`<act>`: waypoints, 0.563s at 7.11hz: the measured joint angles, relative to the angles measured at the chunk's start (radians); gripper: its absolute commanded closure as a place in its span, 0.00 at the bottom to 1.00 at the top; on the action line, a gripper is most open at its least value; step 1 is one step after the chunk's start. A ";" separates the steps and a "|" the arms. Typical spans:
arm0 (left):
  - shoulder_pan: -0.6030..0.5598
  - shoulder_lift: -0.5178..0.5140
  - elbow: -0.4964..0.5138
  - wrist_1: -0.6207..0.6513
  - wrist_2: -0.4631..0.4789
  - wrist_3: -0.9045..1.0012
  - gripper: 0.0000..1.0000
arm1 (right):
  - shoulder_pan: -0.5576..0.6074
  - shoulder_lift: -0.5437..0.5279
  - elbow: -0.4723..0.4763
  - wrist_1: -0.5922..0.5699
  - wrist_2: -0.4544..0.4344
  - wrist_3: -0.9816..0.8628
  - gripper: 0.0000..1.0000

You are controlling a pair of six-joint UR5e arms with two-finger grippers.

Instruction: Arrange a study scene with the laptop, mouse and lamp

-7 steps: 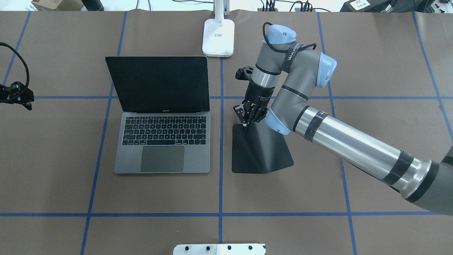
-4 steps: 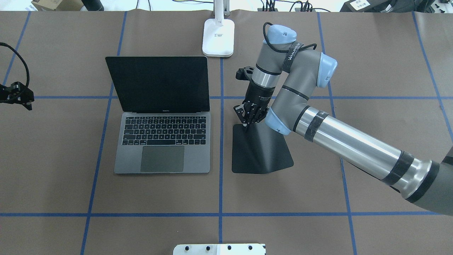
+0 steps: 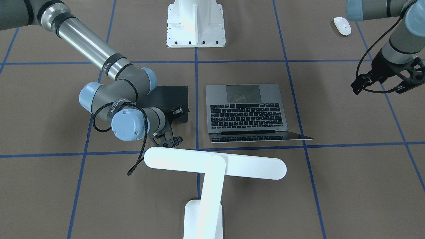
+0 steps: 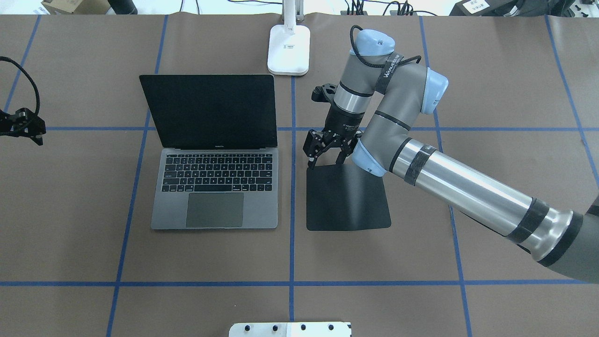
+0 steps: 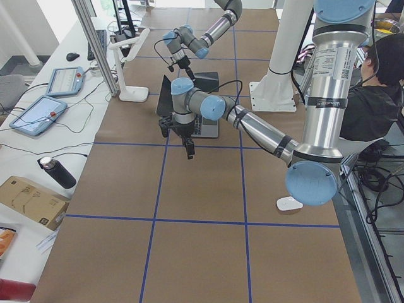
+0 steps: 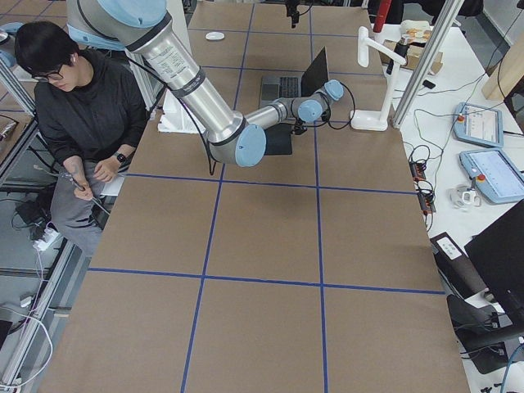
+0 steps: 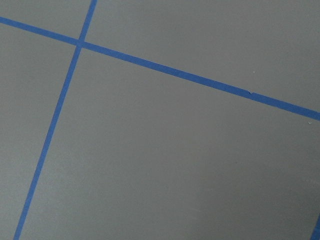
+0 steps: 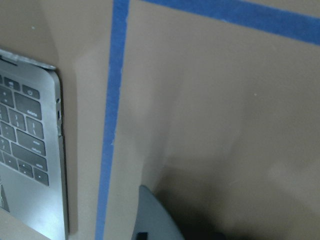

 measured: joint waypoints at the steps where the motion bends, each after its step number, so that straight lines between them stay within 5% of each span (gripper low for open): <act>1: 0.000 -0.001 0.002 -0.001 0.000 0.000 0.00 | 0.004 0.003 0.003 0.003 -0.023 0.000 0.03; 4: 0.000 -0.002 0.008 -0.003 -0.001 0.000 0.00 | 0.038 0.008 0.010 0.058 -0.092 0.003 0.02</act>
